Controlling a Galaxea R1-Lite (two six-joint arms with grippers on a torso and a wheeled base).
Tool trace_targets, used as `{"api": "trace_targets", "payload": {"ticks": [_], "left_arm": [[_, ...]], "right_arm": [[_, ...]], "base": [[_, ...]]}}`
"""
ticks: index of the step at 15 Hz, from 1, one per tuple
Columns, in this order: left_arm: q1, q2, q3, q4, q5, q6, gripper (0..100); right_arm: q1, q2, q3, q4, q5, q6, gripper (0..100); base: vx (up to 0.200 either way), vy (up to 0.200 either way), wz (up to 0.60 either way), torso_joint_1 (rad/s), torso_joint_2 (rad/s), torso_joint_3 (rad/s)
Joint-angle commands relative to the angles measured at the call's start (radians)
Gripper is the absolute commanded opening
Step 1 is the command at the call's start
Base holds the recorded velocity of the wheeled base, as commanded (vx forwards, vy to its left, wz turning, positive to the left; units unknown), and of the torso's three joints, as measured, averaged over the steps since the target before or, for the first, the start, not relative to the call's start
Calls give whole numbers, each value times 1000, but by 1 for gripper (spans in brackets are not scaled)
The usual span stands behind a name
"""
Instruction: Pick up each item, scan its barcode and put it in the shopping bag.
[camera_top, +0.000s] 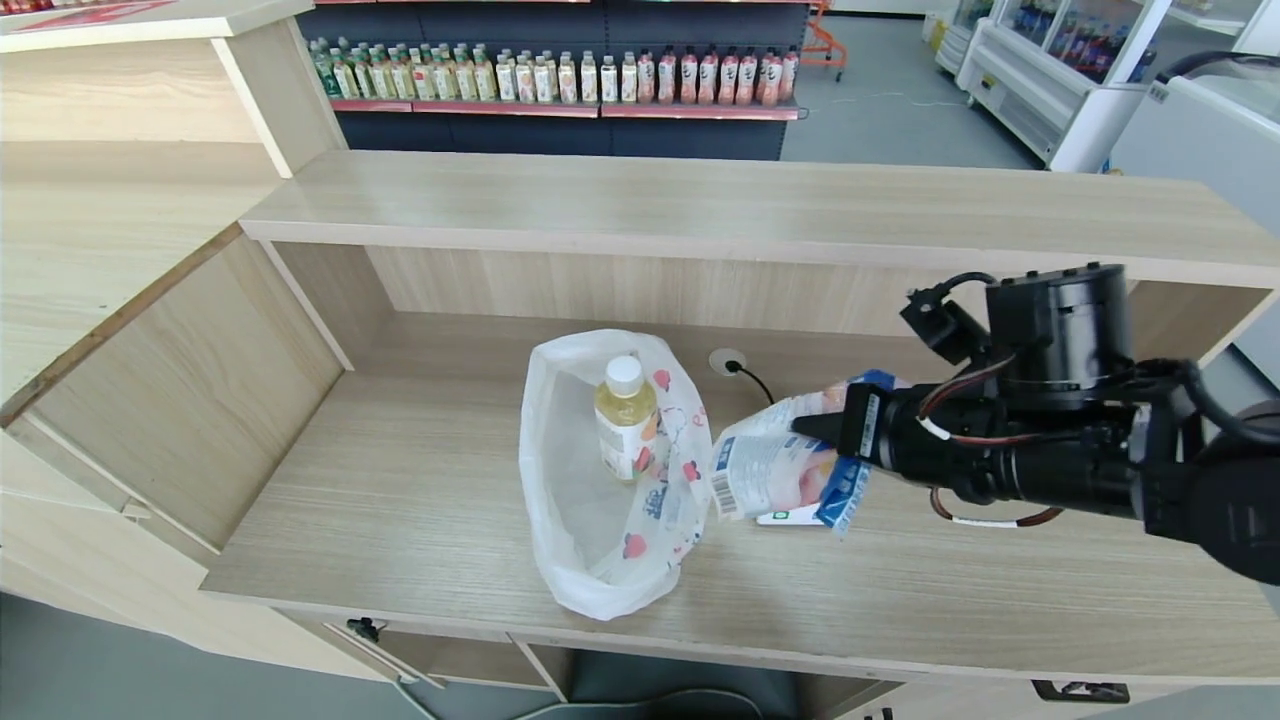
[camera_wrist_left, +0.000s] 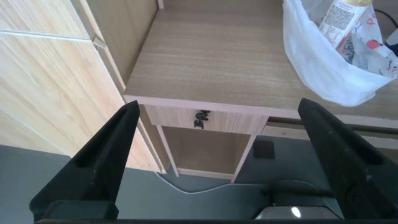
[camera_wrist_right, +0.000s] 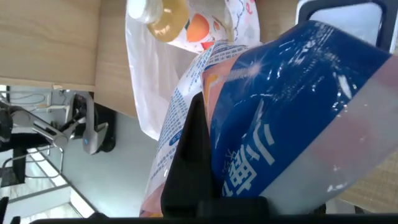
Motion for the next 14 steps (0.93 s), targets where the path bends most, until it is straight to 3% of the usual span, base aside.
{"api": "trace_targets", "payload": {"ticks": [1,4,14], "left_arm": [[0,0,0,0,0,0,100],[0,0,0,0,0,0,100],[0,0,0,0,0,0,100]], "right_arm": [[33,105,-29,-1,-10,1,0],[93,189,-106,-3,-32,33,0],[137,390,-269,-3,-73,32,0]], "base": [[0,0,0,0,0,0],[0,0,0,0,0,0],[0,0,0,0,0,0]]}}
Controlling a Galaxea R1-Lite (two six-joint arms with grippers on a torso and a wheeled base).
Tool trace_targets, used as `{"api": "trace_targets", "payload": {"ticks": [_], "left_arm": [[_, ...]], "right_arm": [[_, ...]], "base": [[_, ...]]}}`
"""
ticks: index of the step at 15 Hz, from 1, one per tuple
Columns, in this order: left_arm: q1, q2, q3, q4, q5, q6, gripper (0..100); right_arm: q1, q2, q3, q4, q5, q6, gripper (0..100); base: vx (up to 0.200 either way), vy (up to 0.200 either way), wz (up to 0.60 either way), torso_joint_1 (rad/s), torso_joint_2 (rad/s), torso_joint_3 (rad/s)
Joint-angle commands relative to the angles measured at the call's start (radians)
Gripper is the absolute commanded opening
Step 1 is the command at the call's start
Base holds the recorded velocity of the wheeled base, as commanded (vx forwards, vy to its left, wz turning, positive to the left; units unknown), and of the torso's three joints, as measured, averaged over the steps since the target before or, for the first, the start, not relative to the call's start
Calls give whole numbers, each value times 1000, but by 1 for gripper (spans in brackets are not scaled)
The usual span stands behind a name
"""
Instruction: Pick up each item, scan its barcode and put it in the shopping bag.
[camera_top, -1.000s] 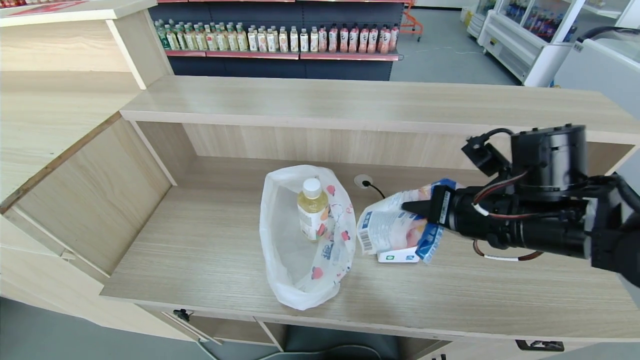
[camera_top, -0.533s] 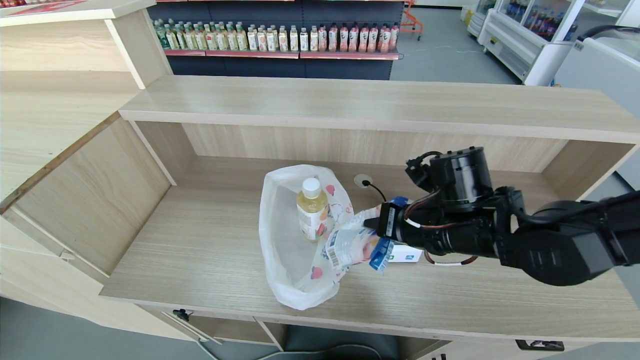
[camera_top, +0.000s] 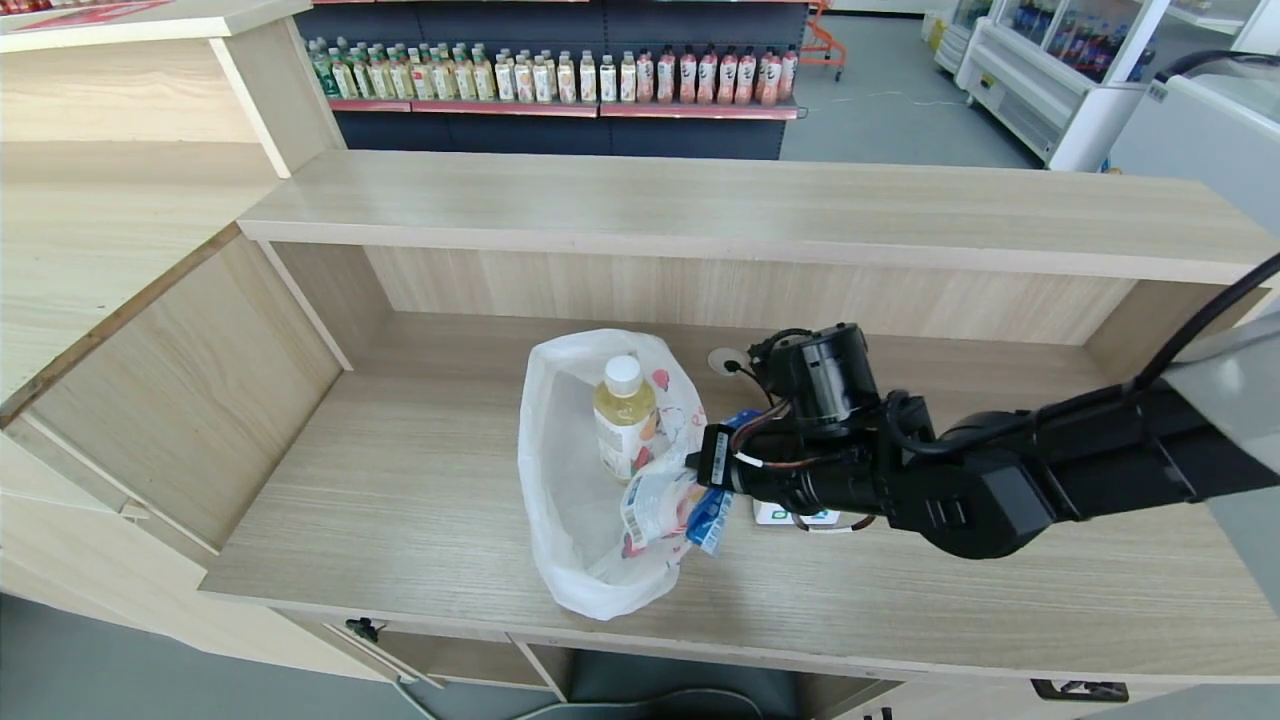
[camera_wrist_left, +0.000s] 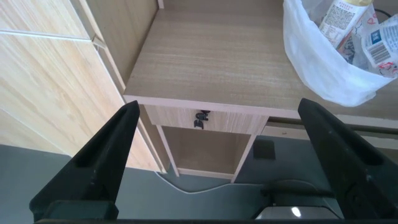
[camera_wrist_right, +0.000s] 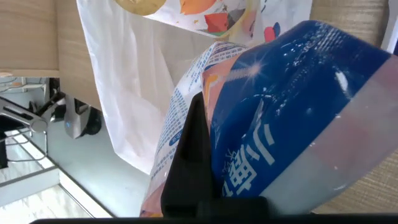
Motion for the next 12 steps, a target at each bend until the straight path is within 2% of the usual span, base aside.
{"api": "trace_targets", "payload": {"ticks": [1,7,12], "left_arm": [[0,0,0,0,0,1,100],[0,0,0,0,0,1,100],[0,0,0,0,0,1,100]], "right_arm": [[14,54,-34,1,-2,-4,0],[18,126,-108,-2,-16,-5,0],[24,143,-91,-11,-28,-62,0]], "base": [[0,0,0,0,0,0],[0,0,0,0,0,0],[0,0,0,0,0,0]]}}
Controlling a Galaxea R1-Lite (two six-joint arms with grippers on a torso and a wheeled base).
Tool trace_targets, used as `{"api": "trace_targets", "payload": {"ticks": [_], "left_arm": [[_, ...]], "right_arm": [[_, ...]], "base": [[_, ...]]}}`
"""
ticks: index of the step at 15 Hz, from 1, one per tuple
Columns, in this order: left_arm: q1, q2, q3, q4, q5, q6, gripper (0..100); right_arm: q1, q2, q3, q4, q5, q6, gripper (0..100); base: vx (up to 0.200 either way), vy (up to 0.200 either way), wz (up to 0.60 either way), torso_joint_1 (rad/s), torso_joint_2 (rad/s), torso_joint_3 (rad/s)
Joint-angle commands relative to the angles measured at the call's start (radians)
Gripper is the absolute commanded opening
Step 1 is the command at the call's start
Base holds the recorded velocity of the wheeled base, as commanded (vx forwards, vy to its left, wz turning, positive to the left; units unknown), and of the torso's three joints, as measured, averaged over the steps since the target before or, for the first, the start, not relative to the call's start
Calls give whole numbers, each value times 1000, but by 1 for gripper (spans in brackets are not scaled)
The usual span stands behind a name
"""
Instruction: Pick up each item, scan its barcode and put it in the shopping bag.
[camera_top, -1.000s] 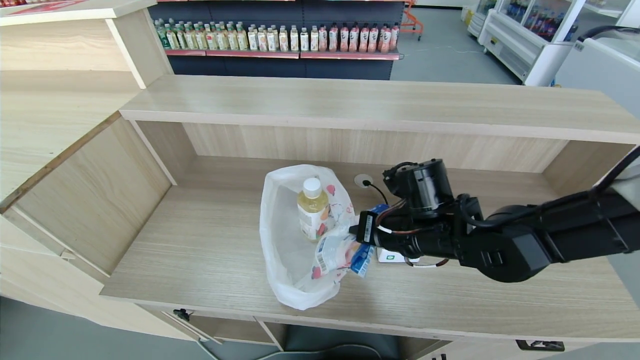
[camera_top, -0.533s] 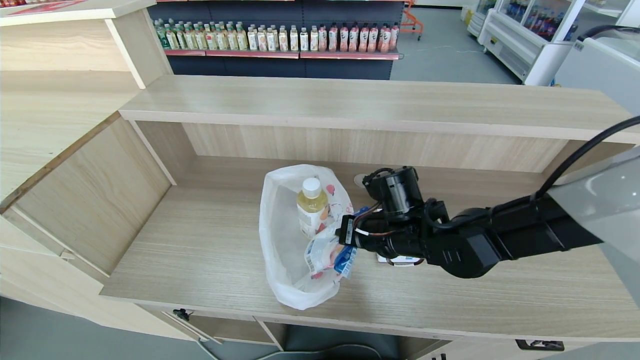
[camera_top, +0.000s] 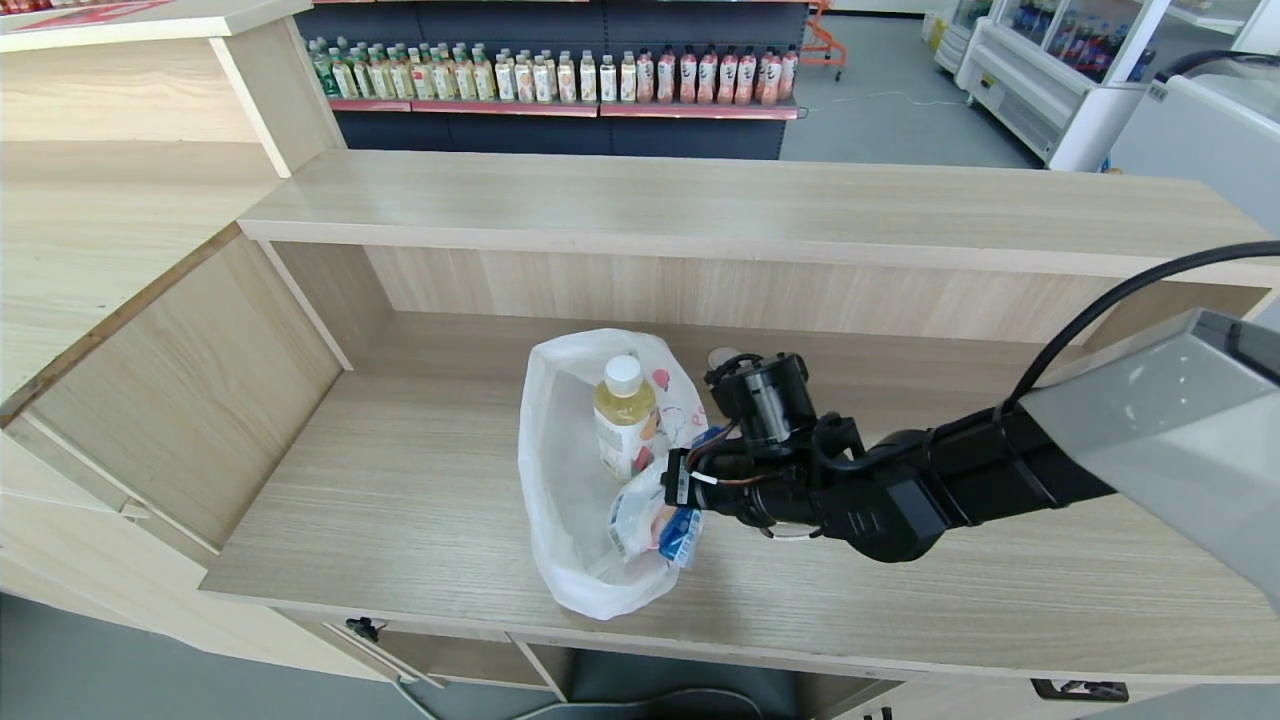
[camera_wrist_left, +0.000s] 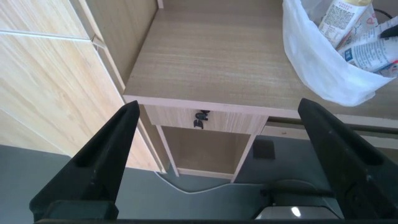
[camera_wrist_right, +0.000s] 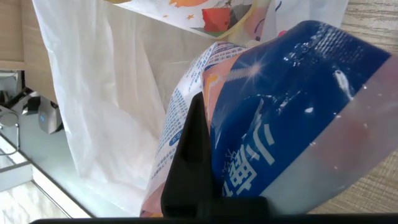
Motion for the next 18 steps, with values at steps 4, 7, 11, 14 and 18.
{"api": "trace_targets", "payload": {"ticks": [4,7,11,14,18], "left_arm": [[0,0,0,0,0,0,100],[0,0,0,0,0,0,100],[0,0,0,0,0,0,100],[0,0,0,0,0,-1,100],[0,0,0,0,0,0,100]], "right_arm": [[6,0,-7,-50,11,2,100],[26,-11,-8,-85,12,8,100],[15,-91,31,-125,41,28,100],[-60,-137,90,-125,43,32,100],[-126,-250,111,-119,44,34,100]], "base": [[0,0,0,0,0,0],[0,0,0,0,0,0],[0,0,0,0,0,0],[0,0,0,0,0,0],[0,0,0,0,0,0]]}}
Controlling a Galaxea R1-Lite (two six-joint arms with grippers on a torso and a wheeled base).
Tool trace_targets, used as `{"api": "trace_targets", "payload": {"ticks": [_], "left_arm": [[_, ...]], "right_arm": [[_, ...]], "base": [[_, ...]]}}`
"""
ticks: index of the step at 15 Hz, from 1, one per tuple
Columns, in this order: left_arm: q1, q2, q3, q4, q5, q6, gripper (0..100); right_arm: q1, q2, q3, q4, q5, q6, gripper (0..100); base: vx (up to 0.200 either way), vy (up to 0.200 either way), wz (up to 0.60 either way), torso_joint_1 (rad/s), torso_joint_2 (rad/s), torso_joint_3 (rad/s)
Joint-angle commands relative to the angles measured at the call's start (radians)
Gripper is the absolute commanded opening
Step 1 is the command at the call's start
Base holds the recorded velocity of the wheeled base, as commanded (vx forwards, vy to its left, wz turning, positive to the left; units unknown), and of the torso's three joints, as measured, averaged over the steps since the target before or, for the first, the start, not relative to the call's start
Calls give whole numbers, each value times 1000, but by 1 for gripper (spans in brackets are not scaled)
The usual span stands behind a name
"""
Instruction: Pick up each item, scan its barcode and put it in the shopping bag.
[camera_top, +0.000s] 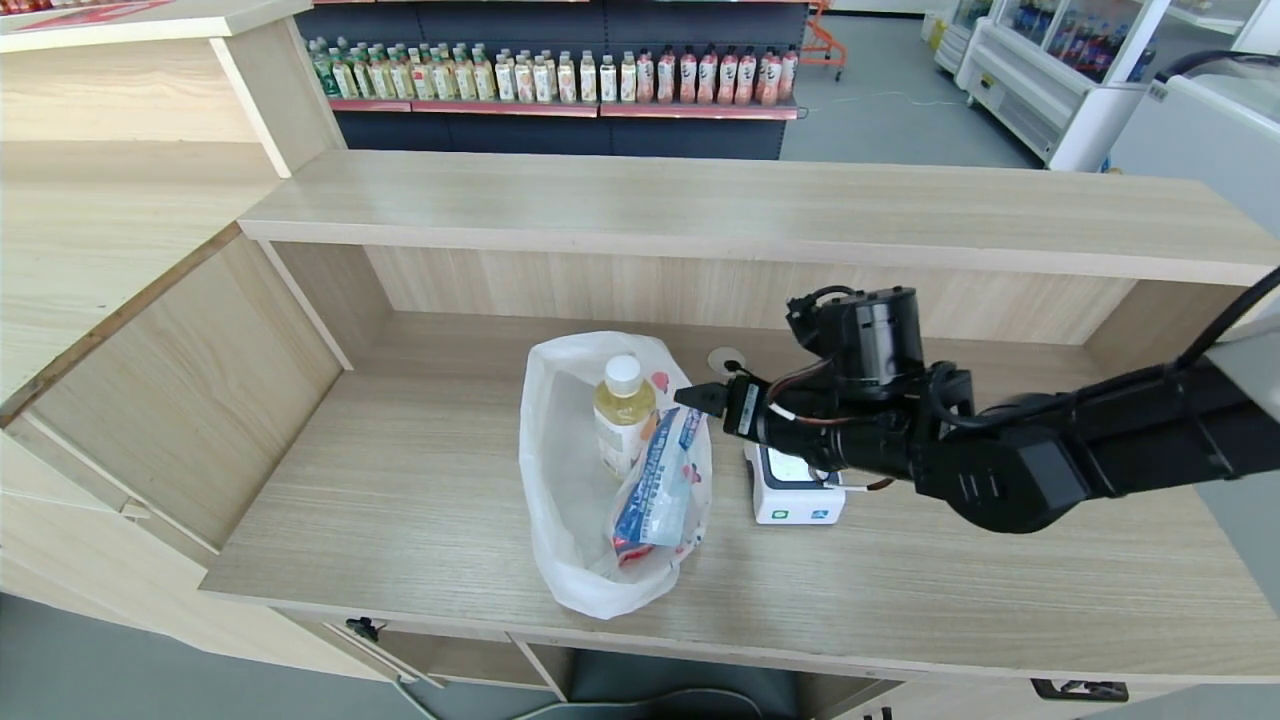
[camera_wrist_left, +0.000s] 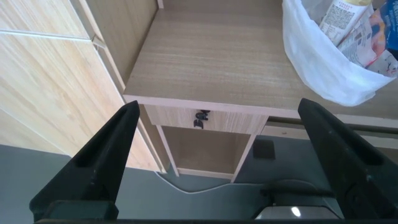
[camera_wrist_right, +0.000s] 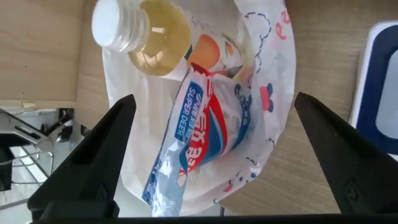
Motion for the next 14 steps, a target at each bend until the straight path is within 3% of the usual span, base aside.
{"api": "trace_targets", "payload": {"ticks": [1,3,5,8,14], "left_arm": [[0,0,0,0,0,0,100],[0,0,0,0,0,0,100],[0,0,0,0,0,0,100],[0,0,0,0,0,0,100],[0,0,0,0,0,0,100]], "right_arm": [[-38,-118,19,7,1,6,100],[-82,-264,86,27,-4,-27,100],[-207,-466,239,156,-27,-288,100],[-388,-754,493,179,-53,-488,100],[-561,-1455,1066,210,-50,-609,100]], "base": [[0,0,0,0,0,0],[0,0,0,0,0,0],[0,0,0,0,0,0],[0,0,0,0,0,0],[0,0,0,0,0,0]]}}
